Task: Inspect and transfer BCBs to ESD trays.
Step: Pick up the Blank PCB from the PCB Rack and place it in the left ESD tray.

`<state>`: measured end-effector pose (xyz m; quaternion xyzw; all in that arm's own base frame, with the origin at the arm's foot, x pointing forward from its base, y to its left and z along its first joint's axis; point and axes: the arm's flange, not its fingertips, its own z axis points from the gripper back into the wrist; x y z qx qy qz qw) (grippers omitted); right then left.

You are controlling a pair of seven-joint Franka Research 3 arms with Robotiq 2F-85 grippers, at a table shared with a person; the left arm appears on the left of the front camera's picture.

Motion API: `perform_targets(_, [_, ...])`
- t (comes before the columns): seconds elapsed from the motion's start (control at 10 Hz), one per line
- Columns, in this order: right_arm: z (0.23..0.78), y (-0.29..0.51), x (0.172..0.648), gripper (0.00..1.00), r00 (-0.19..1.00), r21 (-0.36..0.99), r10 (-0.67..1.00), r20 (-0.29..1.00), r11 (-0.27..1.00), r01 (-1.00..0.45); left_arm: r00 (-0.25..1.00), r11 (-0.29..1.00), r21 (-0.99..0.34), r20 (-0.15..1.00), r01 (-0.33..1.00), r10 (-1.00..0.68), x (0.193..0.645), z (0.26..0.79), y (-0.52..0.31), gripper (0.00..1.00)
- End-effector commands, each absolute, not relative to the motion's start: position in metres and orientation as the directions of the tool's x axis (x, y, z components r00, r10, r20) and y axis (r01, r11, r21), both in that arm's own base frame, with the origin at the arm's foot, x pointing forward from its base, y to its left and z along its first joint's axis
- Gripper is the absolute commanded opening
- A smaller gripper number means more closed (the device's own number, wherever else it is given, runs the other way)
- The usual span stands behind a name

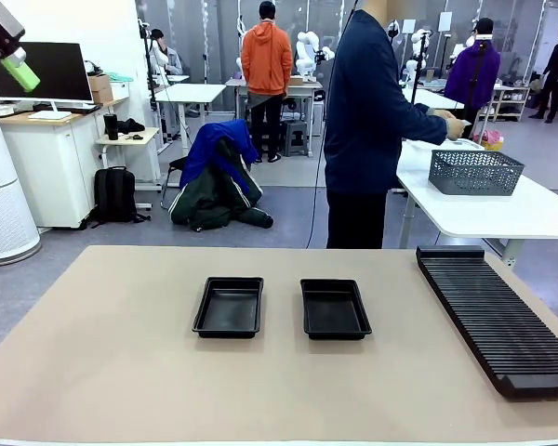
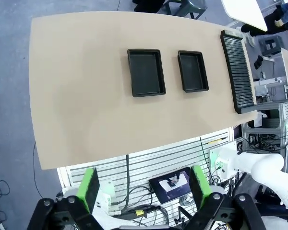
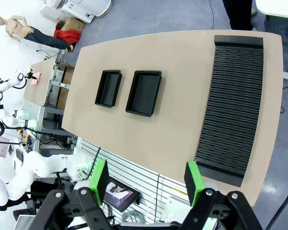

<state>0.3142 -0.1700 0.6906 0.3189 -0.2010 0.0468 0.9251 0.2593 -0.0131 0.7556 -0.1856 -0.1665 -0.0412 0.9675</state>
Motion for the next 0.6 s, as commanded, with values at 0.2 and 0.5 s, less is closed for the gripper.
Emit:
perform_targets(0.2, [0.6903, -0.1683, 0.3122, 0.85, 0.914, 0.573, -0.038, 0.404, 0.789, -0.221, 0.937, 0.928, -0.344, 0.350, 0.142, -0.014, 0.2571, 0.7567, -0.0129, 1.00])
perform_targets(0.5, [0.6903, -0.1683, 0.3122, 0.85, 0.914, 0.573, -0.038, 0.404, 0.789, -0.221, 0.937, 0.928, -0.344, 0.350, 0.142, -0.014, 0.2571, 0.7567, -0.0129, 1.00])
